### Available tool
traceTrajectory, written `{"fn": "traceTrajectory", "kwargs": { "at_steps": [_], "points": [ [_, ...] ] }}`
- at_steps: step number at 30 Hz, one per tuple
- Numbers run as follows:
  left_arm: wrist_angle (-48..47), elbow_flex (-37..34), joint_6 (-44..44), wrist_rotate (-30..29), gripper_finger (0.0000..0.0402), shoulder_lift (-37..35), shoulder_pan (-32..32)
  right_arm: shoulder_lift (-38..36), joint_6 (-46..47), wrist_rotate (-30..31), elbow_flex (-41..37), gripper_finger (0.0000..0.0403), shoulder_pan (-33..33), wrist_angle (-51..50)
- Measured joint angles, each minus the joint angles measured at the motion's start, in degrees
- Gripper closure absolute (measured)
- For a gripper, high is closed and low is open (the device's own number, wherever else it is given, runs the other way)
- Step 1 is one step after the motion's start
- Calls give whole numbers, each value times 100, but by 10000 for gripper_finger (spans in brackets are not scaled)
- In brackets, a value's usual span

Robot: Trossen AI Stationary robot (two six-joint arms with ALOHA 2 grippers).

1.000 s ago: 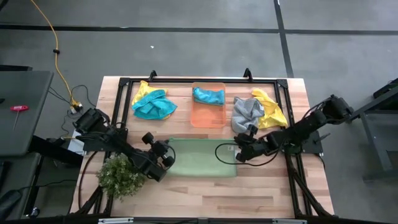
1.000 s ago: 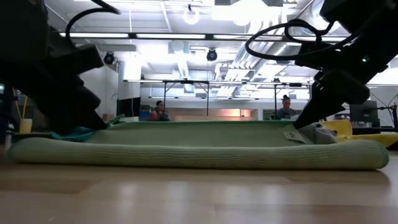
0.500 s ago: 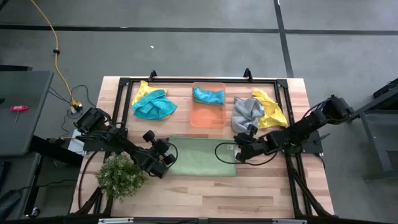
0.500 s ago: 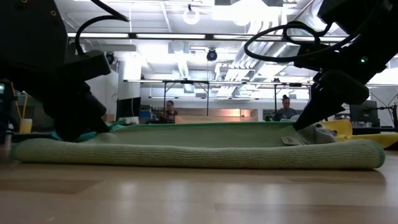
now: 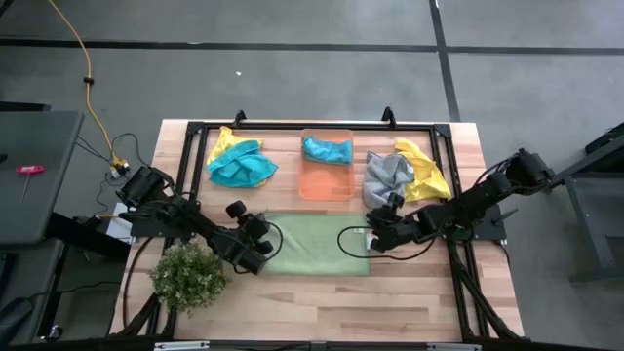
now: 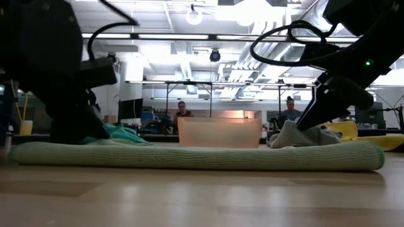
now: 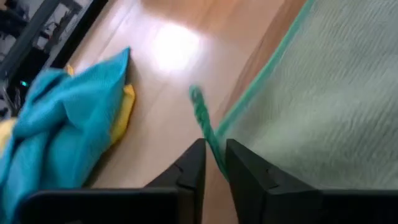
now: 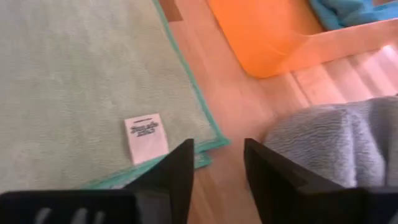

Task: Fold microfiber towels
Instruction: Fold the green microfiber cloth

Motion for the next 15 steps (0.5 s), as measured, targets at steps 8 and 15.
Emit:
{"fn": "traceTrajectory", "kwargs": {
  "at_steps": [8,15],
  "points": [
    [-409,482,1321,-236,275,-825,77,0,-261,-94,718,230,13,-826],
    [-97,521,2275,337,246,-1879,-381,0,-608,-1131,1095,229,41,-792]
  ]
}}
